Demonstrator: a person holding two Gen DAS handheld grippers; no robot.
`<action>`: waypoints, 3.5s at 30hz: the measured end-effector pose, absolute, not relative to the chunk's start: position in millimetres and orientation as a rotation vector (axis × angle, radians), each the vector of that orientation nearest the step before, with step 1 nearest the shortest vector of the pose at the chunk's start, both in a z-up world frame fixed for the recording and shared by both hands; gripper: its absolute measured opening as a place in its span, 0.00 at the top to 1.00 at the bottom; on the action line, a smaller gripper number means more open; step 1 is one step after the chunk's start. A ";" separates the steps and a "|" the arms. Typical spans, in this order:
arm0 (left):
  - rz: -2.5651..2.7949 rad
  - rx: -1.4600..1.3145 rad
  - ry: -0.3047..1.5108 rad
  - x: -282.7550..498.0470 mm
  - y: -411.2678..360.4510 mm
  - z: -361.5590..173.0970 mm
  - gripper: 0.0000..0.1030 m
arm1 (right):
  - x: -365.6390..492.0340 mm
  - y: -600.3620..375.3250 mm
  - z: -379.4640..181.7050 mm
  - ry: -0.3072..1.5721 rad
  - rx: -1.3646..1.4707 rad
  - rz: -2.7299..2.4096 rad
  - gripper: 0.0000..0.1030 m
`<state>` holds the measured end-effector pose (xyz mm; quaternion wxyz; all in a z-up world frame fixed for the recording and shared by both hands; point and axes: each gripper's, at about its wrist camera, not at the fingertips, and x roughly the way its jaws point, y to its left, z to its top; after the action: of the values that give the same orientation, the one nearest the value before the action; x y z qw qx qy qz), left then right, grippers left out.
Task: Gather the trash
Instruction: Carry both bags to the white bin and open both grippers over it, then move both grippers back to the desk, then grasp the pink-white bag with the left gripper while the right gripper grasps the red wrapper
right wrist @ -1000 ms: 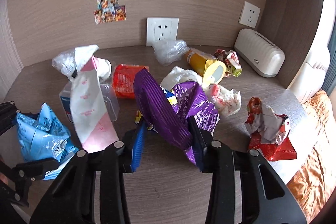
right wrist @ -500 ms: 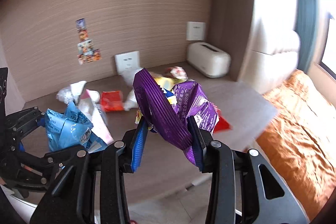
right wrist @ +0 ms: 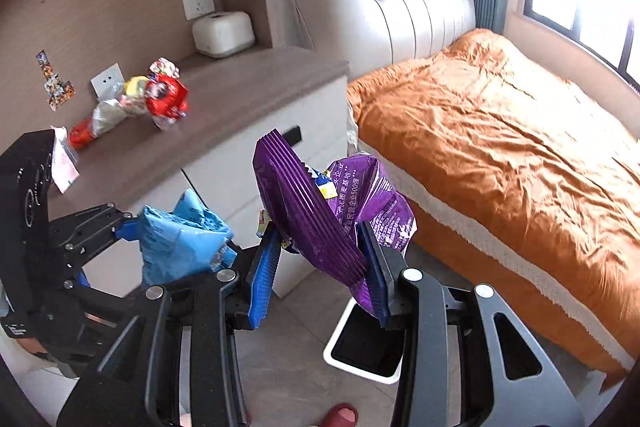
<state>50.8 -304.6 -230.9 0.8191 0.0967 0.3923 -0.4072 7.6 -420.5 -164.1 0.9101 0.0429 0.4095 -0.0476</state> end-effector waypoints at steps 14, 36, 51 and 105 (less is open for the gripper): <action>-0.902 0.311 1.084 36.1 -442.5 -530.5 0.30 | -10.7 -559.8 -469.7 1.114 0.226 -0.093 0.60; -0.760 0.283 1.078 48.3 -418.6 -494.8 0.05 | -1.7 -558.1 -462.9 1.105 0.172 -0.104 0.04; -0.629 0.194 0.822 46.0 -357.6 -258.0 0.05 | 1.0 -493.5 -233.6 0.799 0.094 -0.037 0.04; -0.018 -0.136 0.840 209.9 52.7 -152.8 0.53 | 256.6 -205.7 -170.2 0.753 -0.137 0.274 0.06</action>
<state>209.9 52.7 -152.8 0.9108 -0.0661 0.4074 -0.0088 256.6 -205.7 -170.2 0.9185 -0.0666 0.3663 0.1334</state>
